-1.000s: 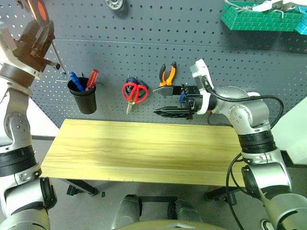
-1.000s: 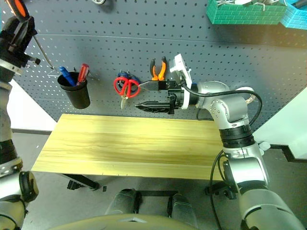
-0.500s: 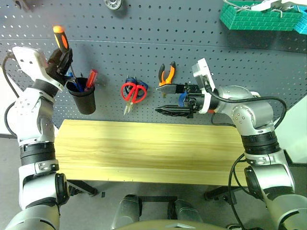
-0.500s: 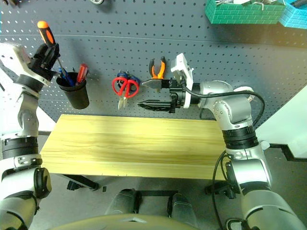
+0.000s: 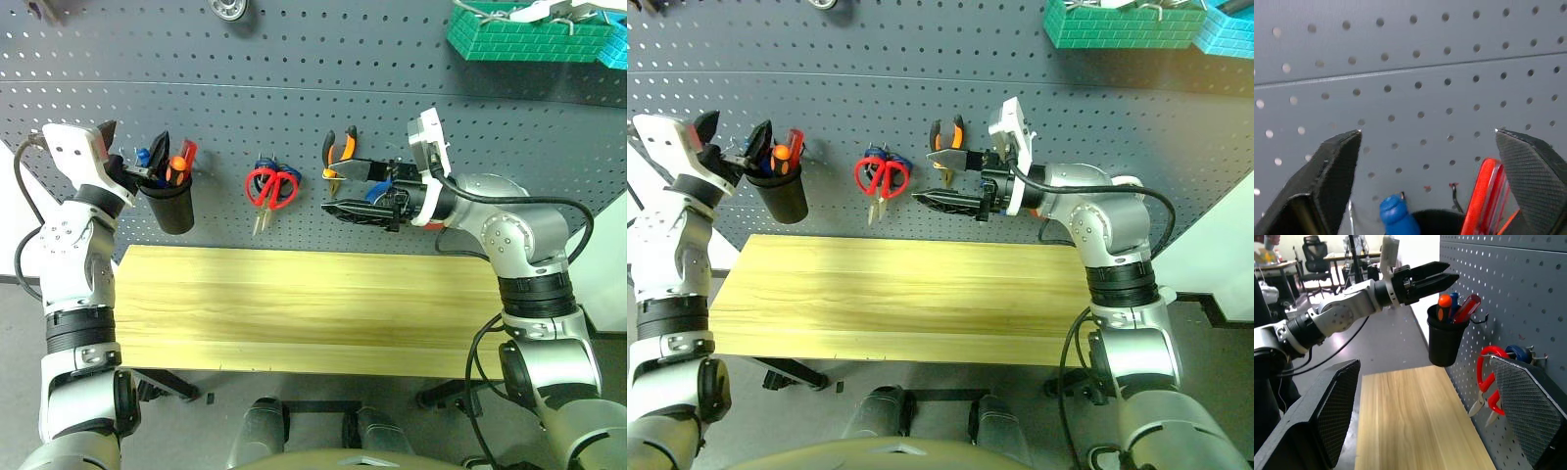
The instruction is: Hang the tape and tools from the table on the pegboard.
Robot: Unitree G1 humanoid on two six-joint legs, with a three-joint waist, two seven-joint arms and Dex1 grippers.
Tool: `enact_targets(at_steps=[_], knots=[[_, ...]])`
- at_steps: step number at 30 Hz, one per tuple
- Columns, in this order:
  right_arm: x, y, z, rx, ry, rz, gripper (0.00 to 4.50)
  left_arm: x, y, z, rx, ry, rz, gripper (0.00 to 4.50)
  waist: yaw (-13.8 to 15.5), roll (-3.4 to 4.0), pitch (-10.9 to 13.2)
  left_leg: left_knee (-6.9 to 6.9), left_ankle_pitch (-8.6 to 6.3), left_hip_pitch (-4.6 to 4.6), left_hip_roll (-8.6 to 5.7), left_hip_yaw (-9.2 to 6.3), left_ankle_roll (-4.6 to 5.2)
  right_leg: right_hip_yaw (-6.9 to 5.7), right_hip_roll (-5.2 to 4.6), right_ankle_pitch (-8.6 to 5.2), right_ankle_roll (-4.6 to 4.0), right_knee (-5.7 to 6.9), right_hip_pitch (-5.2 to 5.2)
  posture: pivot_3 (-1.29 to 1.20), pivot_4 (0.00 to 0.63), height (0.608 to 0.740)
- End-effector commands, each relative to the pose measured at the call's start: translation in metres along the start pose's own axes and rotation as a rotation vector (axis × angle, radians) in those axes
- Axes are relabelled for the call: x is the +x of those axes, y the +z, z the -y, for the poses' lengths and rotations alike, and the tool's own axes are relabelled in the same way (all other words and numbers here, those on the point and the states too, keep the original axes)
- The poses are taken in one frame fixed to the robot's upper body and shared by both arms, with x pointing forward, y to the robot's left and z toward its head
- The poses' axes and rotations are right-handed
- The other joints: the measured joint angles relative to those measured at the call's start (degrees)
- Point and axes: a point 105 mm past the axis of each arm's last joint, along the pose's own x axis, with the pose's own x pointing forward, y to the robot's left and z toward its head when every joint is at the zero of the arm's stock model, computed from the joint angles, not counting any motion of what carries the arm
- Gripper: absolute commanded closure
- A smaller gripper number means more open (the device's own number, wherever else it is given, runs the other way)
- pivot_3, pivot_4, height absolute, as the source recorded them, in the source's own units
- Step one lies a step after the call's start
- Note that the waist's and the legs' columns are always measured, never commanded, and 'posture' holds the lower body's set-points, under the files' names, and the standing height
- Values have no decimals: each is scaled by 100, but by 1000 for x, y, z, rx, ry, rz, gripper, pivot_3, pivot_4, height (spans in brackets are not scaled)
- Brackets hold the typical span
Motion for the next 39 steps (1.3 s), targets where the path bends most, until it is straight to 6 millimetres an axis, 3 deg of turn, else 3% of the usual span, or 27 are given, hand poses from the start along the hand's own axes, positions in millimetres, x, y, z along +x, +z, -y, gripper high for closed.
enact_targets(at_steps=[1,6,11,14,16,18,23,27,32,36,39], knots=[[0,21,-7,-63,12,60,0,-2,32,11,-21,-61,128,31,-13,0,0,0,0,0,0,0,0,0,0,0,0,0,0,189,64,740],[-6,25,-15,-61,14,75,0,-29,69,30,6,-218,195,31,-139,1,1,-1,0,-1,2,2,0,3,-2,-3,-4,-3,-1,180,72,740],[-25,15,-28,6,9,47,0,-71,70,53,-62,-400,58,31,-263,15,10,-10,-1,5,11,4,1,7,-4,-11,-14,-3,0,185,89,740],[-37,-6,-39,75,-7,0,0,-107,43,61,-115,-488,-107,31,-290,25,17,-11,-1,11,17,9,2,12,-3,-19,-27,-3,0,182,105,740],[-42,-17,-43,111,-29,-19,0,-120,30,67,-142,-531,-172,31,-302,36,29,-13,-2,16,27,10,2,14,-4,-24,-32,-3,1,177,110,740],[-45,-42,-45,123,-68,-90,0,-132,9,75,-170,-581,-246,31,-286,38,40,-8,-2,16,26,9,1,13,-2,-35,-20,-4,-3,167,123,740],[-48,-76,-44,148,-126,-151,0,-147,-32,93,-149,-705,-339,31,-289,104,127,-9,-15,16,29,18,-19,18,-18,-39,-16,-21,-7,136,177,740],[-49,-99,-44,123,-153,-187,0,-153,-66,105,-135,-788,-374,31,-395,109,346,-8,-13,7,29,28,-17,26,-23,-40,-16,-21,-16,94,244,740],[-56,-119,-43,98,-175,-240,0,-159,-87,110,-136,-899,-349,31,-541,97,646,-17,-7,-21,33,38,10,46,-23,-29,-39,-10,-57,49,300,740],[-59,-127,-49,40,-135,-292,0,-154,-87,111,-129,-938,-280,31,-573,97,745,-16,-6,-73,37,44,13,45,-12,-29,-41,3,-117,40,313,740],[-52,-121,-47,3,-115,-282,0,-150,-86,105,-139,-924,-255,31,-576,94,800,-8,-8,-82,35,42,17,41,-8,-29,-39,11,-122,61,303,740]])
